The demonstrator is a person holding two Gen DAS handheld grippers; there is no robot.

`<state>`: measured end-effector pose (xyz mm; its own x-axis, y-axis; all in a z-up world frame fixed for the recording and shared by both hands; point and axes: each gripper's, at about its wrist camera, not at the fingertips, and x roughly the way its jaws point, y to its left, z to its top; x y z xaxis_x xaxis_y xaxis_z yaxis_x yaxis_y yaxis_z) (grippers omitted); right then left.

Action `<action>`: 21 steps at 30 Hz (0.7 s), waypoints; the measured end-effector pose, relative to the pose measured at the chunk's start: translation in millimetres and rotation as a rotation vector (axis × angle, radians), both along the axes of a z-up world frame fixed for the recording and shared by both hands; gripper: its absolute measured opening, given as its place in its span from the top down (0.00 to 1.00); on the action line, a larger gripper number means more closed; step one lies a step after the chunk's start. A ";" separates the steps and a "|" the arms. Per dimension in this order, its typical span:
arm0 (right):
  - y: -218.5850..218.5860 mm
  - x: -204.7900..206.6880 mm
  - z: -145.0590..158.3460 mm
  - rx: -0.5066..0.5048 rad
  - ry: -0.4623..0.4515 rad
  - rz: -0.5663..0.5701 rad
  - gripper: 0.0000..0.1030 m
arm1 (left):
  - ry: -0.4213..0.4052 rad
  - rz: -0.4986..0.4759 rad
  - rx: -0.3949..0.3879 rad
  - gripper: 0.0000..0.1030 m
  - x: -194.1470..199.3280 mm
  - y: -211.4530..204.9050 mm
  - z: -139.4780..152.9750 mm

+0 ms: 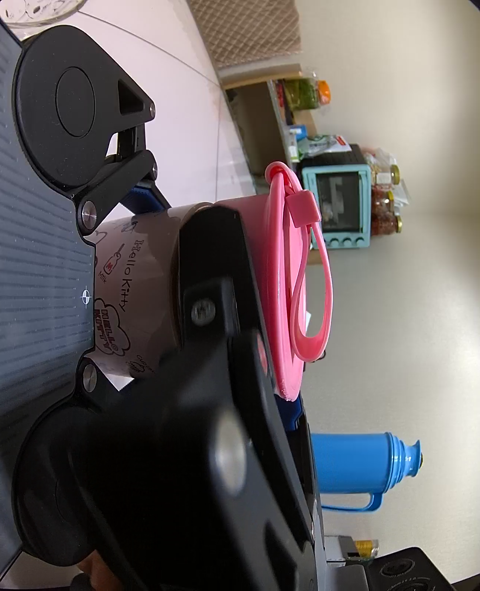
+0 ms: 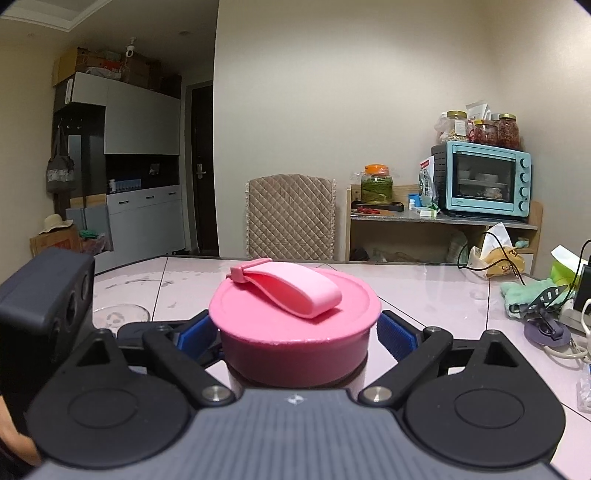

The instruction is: Unscrew bottle cap and pour

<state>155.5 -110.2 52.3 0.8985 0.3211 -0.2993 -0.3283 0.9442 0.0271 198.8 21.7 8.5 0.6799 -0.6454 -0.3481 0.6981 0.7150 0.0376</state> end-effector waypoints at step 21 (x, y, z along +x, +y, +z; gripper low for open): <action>-50.6 32.5 -2.5 0.049 0.010 0.422 0.17 | -0.001 0.000 0.001 0.13 -0.3 0.8 -0.7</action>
